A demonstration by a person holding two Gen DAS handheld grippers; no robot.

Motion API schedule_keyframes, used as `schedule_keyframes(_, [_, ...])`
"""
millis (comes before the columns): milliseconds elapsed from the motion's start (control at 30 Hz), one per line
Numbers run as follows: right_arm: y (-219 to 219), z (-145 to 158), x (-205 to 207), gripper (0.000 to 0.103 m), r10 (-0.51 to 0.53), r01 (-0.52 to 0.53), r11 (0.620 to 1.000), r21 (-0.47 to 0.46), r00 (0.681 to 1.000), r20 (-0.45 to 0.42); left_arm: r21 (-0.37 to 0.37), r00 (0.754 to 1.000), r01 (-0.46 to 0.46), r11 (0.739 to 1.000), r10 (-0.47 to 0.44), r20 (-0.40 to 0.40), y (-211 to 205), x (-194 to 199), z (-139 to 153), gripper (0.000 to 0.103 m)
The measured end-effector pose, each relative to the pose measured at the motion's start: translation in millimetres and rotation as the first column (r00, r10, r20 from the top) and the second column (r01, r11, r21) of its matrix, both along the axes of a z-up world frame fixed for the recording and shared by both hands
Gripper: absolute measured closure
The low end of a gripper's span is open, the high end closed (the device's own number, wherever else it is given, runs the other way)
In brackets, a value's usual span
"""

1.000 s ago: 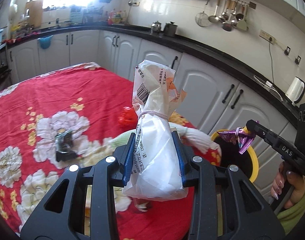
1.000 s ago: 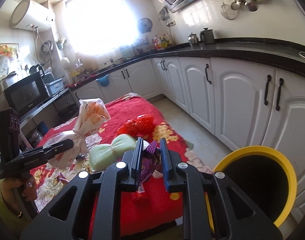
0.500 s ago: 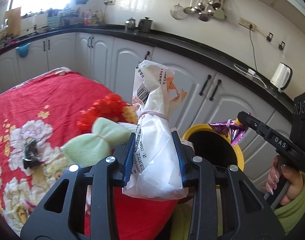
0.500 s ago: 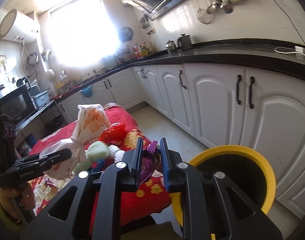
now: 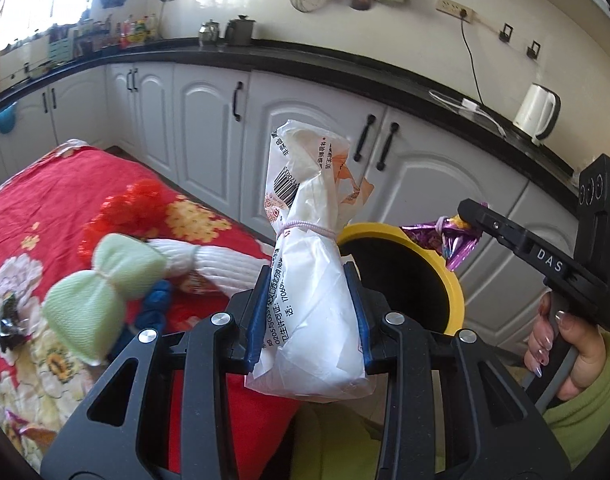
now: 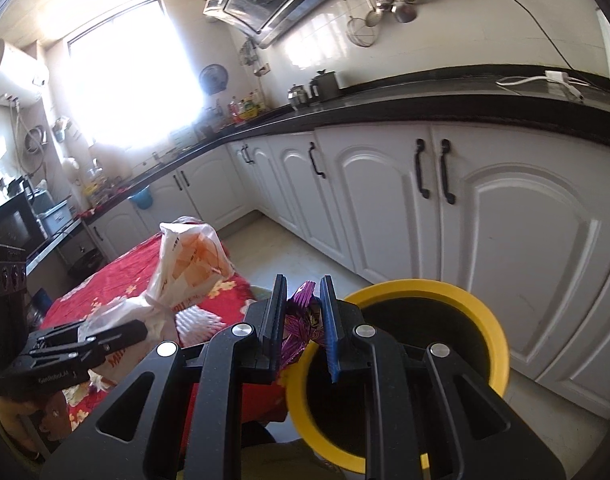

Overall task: Collect trash
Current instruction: 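Carry the white bag with the left tool over the yellow bin, then open the left tool to drop the white bag into the bin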

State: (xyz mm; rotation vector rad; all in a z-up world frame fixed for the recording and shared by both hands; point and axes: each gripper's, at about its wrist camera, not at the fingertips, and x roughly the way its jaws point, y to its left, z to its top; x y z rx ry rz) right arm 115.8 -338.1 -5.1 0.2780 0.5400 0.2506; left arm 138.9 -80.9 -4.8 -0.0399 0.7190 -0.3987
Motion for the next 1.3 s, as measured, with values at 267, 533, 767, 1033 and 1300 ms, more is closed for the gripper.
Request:
schedule_keyframes(267, [-22.2, -14.4, 1.8, 0.086, -0.052, 0.053, 0.999, 0.008, 0.998, -0.028, 0.009, 0.996, 0.065, 0.998, -0.064, -0.062, -33.1, 8.7, -20.1, 0.075])
schedule_keyframes(533, [-37.0, -31.4, 6.1, 0.086, -0.08, 0.082, 0.996, 0.023, 0.994, -0.07, 0.019, 0.985, 0.119, 0.993, -0.116, -0.128, -68.1, 19.7, -39.7, 0.075])
schedule_keyframes(767, [-47.0, -42.7, 7.7, 0.086, -0.097, 0.101, 0.994, 0.032, 0.99, -0.104, 0.036, 0.975, 0.149, 0.988, -0.14, -0.171, -96.8, 36.8, -58.6, 0.075])
schedule_keyframes(1033, [-55.2, -52.0, 13.5, 0.083, -0.108, 0.118, 0.991, 0.059, 0.984, -0.143, 0.046, 0.97, 0.162, 0.986, -0.151, -0.191, -114.3, 55.2, -72.1, 0.073])
schedule_keyframes(1300, [-57.0, -53.0, 10.8, 0.055, -0.14, 0.149, 0.988, 0.05, 0.979, -0.148, 0.028, 0.975, 0.117, 0.993, -0.109, -0.192, -104.2, 61.2, -78.4, 0.032])
